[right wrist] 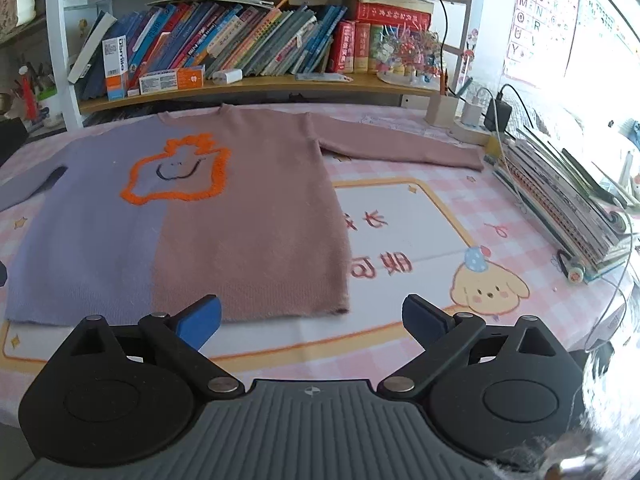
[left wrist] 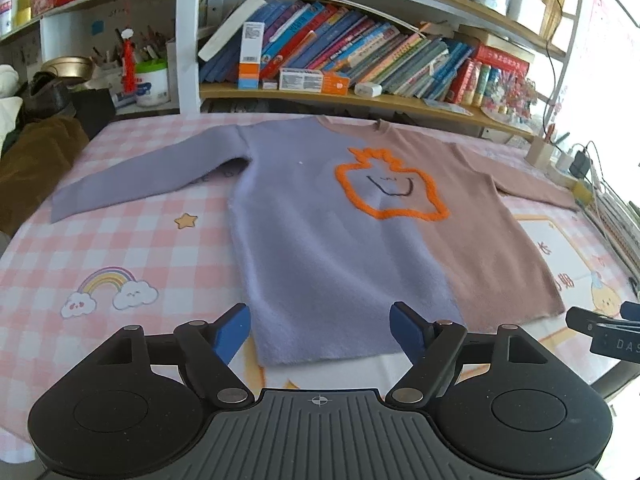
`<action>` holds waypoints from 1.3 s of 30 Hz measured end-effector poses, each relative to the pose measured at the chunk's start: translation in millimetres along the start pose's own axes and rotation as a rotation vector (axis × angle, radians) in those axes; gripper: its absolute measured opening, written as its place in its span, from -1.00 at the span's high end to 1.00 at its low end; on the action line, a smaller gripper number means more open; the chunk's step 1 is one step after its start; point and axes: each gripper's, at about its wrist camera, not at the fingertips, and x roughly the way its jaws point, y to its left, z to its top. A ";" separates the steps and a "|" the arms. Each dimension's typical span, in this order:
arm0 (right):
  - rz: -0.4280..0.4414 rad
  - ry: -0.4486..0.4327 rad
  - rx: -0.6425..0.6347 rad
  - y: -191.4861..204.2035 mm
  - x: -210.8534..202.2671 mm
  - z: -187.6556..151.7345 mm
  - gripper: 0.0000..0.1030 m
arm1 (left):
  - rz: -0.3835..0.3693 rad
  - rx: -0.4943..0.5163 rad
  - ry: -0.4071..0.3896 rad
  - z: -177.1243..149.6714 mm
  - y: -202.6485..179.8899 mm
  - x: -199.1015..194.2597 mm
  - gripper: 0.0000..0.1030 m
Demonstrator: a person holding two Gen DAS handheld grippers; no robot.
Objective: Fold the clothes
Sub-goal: 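Open both tools, release the hem, and lift them back from the sweater, then reach the left tool out to the lavender sleeve cuff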
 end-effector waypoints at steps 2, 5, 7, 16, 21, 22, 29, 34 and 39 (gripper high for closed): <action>0.002 -0.001 0.001 -6.4 -2.3 -4.1 -0.90 | 0.011 0.002 0.001 -3.4 -7.4 -1.9 -0.54; 0.004 0.005 0.010 -16.3 -5.4 -11.1 -0.90 | 0.018 0.014 0.008 -8.4 -18.3 -4.8 -0.55; 0.005 0.009 0.020 -23.0 -6.6 -14.3 -0.90 | 0.020 0.025 0.012 -11.3 -25.0 -7.4 -0.55; 0.017 0.011 0.034 -34.9 -6.9 -16.3 -0.91 | 0.036 0.033 0.005 -10.9 -36.7 -11.3 -0.56; 0.011 0.010 0.049 -32.5 -0.9 -9.7 -0.92 | 0.035 0.041 -0.003 -5.3 -31.2 -7.7 -0.56; 0.009 0.009 0.051 -30.5 0.2 -7.7 -0.92 | 0.038 0.035 -0.007 -3.1 -26.5 -6.5 -0.56; -0.001 -0.007 0.047 -0.6 11.6 7.7 -0.92 | 0.048 -0.034 -0.027 18.7 18.2 7.7 -0.56; -0.006 -0.013 0.036 27.5 19.0 17.6 -0.94 | 0.047 -0.061 -0.031 36.3 52.9 22.8 -0.58; -0.026 -0.005 0.042 53.7 28.5 25.8 -0.94 | 0.044 -0.085 -0.010 46.5 84.8 41.2 -0.58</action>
